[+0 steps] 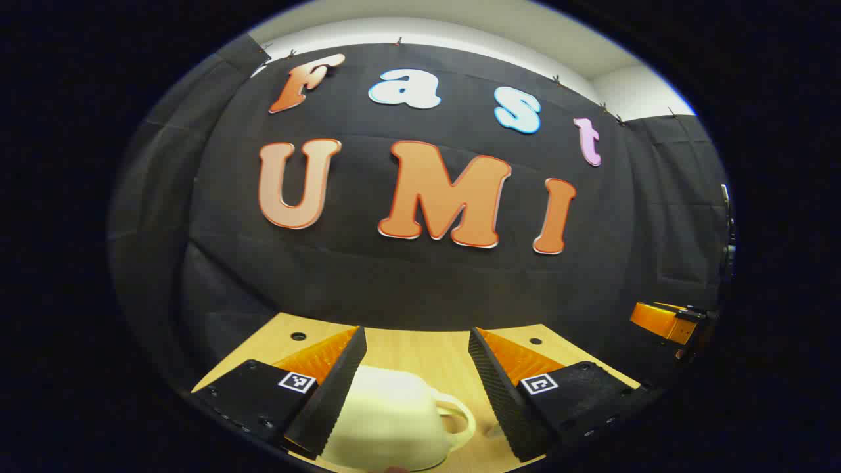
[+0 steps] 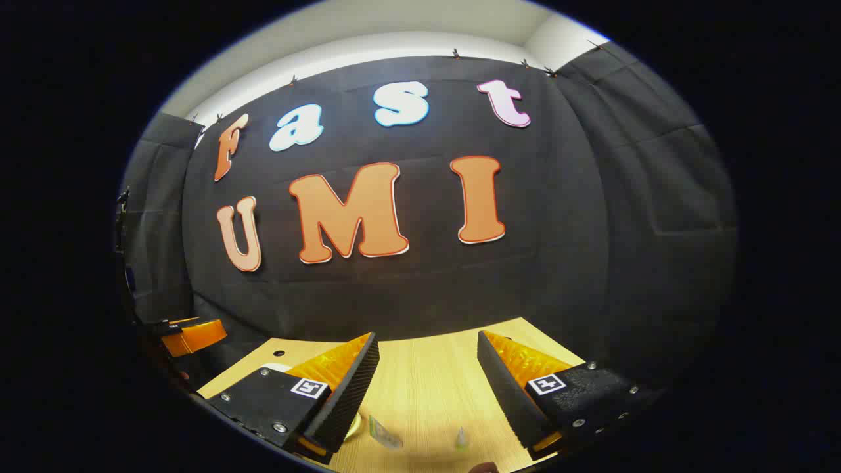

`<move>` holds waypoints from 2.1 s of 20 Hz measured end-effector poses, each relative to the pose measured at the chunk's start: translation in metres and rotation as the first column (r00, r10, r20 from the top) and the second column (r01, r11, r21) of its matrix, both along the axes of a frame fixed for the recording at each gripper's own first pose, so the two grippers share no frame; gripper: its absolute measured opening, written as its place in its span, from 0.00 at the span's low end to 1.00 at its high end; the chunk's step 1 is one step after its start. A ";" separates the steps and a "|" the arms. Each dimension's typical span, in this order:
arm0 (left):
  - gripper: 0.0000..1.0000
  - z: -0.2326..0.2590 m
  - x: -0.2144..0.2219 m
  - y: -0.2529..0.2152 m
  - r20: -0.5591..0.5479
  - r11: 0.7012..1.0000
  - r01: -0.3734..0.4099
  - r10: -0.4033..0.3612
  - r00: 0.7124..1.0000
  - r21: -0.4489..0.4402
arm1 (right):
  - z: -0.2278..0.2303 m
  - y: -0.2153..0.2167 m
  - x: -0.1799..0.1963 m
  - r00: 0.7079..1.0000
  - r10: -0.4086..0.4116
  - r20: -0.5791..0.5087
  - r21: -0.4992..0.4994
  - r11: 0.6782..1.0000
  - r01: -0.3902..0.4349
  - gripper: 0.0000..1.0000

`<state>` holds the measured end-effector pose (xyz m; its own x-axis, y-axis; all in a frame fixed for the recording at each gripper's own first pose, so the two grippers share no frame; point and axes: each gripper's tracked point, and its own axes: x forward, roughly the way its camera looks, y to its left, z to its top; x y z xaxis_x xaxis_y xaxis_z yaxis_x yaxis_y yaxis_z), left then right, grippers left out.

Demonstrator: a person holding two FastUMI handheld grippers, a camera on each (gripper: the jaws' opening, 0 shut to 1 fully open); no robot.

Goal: First open the suitcase, pack the skin care products into it, and then close the suitcase.

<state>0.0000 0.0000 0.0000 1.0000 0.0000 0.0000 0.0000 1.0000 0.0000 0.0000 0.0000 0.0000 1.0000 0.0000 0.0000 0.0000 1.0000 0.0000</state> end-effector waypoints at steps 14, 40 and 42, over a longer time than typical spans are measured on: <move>0.97 0.013 0.018 -0.081 0.012 0.996 -0.048 0.049 0.999 -0.072 | -0.003 -0.027 0.045 0.976 0.193 -0.101 -0.072 0.977 -0.201 0.95; 0.99 -0.145 0.023 -0.106 -0.271 0.828 0.027 0.152 0.950 0.560 | -0.063 -0.079 0.051 0.933 0.230 -0.276 -0.028 0.969 -0.247 0.95; 0.99 -0.172 0.021 -0.106 -0.327 0.797 0.072 0.162 0.931 0.600 | -0.068 -0.084 0.052 0.933 0.222 -0.284 -0.034 0.970 -0.241 0.95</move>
